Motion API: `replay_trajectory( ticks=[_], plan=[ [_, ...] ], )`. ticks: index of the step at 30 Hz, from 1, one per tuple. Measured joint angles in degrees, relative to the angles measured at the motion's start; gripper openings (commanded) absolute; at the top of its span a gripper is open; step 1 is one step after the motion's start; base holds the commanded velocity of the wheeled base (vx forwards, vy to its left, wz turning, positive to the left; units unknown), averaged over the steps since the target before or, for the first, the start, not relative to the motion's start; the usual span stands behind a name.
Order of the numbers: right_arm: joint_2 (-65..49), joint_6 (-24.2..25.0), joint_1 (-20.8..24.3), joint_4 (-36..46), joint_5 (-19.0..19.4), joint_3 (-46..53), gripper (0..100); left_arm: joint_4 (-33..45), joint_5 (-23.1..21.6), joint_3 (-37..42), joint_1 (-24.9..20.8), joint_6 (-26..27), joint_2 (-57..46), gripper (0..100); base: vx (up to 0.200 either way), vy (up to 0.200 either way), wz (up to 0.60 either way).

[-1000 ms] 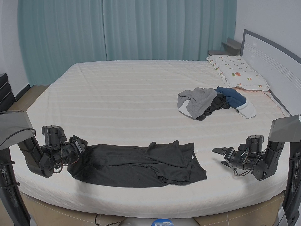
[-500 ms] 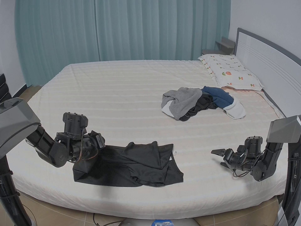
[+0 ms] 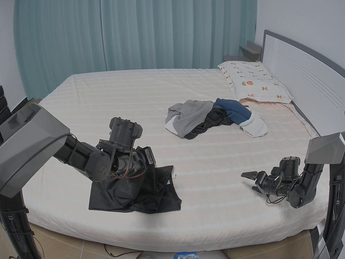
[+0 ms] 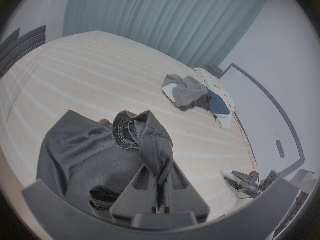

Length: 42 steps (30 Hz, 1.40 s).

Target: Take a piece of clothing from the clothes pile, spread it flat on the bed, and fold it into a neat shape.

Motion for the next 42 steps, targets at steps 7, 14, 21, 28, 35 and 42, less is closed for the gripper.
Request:
replay_trajectory(
  ticks=[7,14,21,28,35,42],
  plan=[
    [0.00,-0.06,0.12,-0.02,-0.02,0.01,100,0.40,2.90,-3.12,-2.91,-1.60,4.64,0,0.000,0.000,0.00],
    [0.00,-0.06,0.17,-0.02,-0.02,0.00,100,0.27,5.86,-4.69,-3.30,-2.83,8.02,100,0.000,0.000,0.00],
    [0.00,-0.06,0.15,-0.02,-0.02,0.11,100,0.35,6.02,-2.69,-3.17,-6.50,7.91,100,0.000,0.000,0.00],
    [0.00,-0.13,0.15,-0.02,0.00,0.22,100,-1.26,3.23,4.88,-1.27,-9.45,3.84,100,-0.029,0.000,0.00],
    [0.00,-0.13,0.15,-0.05,-0.02,0.26,100,-8.79,-6.72,16.54,4.97,-13.71,-2.41,100,-0.057,0.000,0.00],
    [0.00,-0.22,0.37,0.00,-0.02,0.43,100,-17.36,-13.56,24.70,12.21,-16.54,-5.25,100,0.000,0.000,0.00]
  ],
)
